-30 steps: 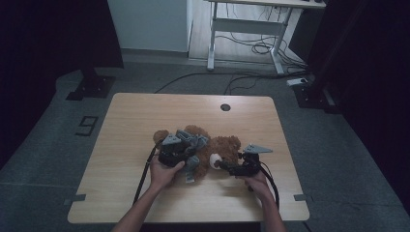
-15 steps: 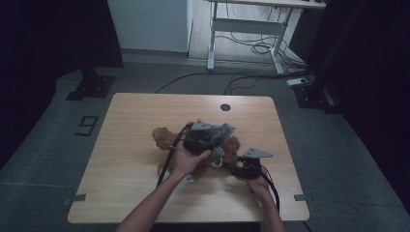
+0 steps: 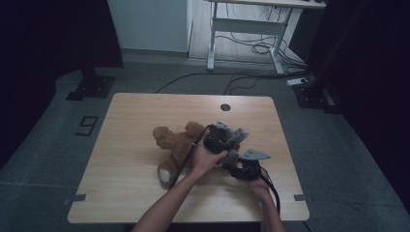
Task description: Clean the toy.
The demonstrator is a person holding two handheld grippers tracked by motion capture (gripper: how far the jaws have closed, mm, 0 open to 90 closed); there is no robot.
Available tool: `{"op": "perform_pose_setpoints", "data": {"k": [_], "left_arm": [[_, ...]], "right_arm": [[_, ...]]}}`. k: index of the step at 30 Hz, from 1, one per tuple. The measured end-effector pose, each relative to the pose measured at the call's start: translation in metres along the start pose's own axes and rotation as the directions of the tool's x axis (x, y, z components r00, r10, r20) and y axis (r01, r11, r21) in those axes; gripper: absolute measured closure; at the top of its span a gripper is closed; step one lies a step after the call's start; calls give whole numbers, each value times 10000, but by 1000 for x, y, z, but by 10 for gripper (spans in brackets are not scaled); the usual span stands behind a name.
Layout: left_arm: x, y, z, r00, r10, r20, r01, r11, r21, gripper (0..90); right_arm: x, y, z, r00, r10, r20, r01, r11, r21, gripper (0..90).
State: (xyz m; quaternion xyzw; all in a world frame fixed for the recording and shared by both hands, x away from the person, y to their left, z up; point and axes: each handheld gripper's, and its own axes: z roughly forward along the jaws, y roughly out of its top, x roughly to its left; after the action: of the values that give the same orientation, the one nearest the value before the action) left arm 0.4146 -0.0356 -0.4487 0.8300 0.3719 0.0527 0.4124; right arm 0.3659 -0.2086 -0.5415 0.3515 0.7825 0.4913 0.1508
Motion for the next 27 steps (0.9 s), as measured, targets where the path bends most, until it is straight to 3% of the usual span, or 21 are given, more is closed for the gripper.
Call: {"op": "perform_pose_setpoints", "data": {"k": [5, 6, 7, 8, 9, 10, 11, 12, 15, 16, 19, 20, 21, 24, 25, 26, 27], "left_arm": [[8, -5, -16, 9982, 296, -515, -292, 9995, 74, 785], [13, -5, -25, 9923, 603, -1083, -576, 9980, 275, 784], [13, -5, -25, 9923, 603, -1083, -576, 9980, 275, 785], [21, -7, -33, 9827, 779, -1683, -700, 9962, 524, 785], [21, -7, -33, 9827, 779, -1683, -700, 9962, 524, 785], [35, -14, -40, 9825, 579, -1770, -481, 9971, 594, 785], [35, -14, -40, 9825, 579, -1770, -481, 9971, 594, 784], [46, -21, -50, 9884, 83, -1519, -36, 9995, 314, 784], [51, -24, -62, 9868, 102, -1617, -73, 9998, 186, 784], [55, -26, -73, 9819, 189, -1883, -167, 9998, 132, 784], [60, -27, -82, 9817, -9, -1905, 0, 10000, -46, 783], [62, -26, -88, 9872, -121, -1587, 71, 9995, -319, 782], [62, -26, -88, 9872, -121, -1587, 71, 9995, -319, 782], [44, -15, -77, 9924, 216, -1209, -277, 9984, -488, 782], [44, -15, -77, 9924, 216, -1209, -277, 9984, -488, 782], [27, -6, -64, 9941, 576, -918, -613, 9974, -385, 783], [27, -6, -64, 9941, 576, -918, -613, 9974, -385, 782]], "right_arm": [[-1, 0, 0, 9999, 145, -46, -145, 9999, -35, 501], [-2, 0, 0, 9998, 205, -57, -205, 9998, -50, 502], [-2, 0, 0, 9998, 205, -57, -205, 9998, -50, 502], [-3, -1, -1, 9996, 265, -109, -266, 9996, -50, 502], [-3, -1, -1, 9996, 265, -109, -266, 9996, -50, 502], [-4, -1, -1, 9995, 257, -175, -258, 9997, -53, 502], [-4, -1, -1, 9995, 257, -175, -258, 9997, -53, 502], [-4, -1, -1, 9995, 244, -208, -245, 9997, -68, 502], [-5, -1, -1, 9994, 259, -212, -260, 9996, -86, 501], [-5, -1, -1, 9994, 277, -223, -279, 9996, -76, 501], [-5, -1, -1, 9993, 277, -243, -279, 9996, -67, 501], [-6, -1, -1, 9993, 262, -267, -265, 9996, -97, 501], [-6, -1, -1, 9993, 262, -267, -265, 9996, -97, 501], [-6, -1, -1, 9993, 247, -276, -249, 9996, -96, 501], [-6, -1, -1, 9993, 247, -276, -249, 9996, -96, 501], [-6, -1, -1, 9993, 230, -281, -233, 9997, -101, 501], [-6, -1, -1, 9993, 230, -281, -233, 9997, -101, 501]]}}
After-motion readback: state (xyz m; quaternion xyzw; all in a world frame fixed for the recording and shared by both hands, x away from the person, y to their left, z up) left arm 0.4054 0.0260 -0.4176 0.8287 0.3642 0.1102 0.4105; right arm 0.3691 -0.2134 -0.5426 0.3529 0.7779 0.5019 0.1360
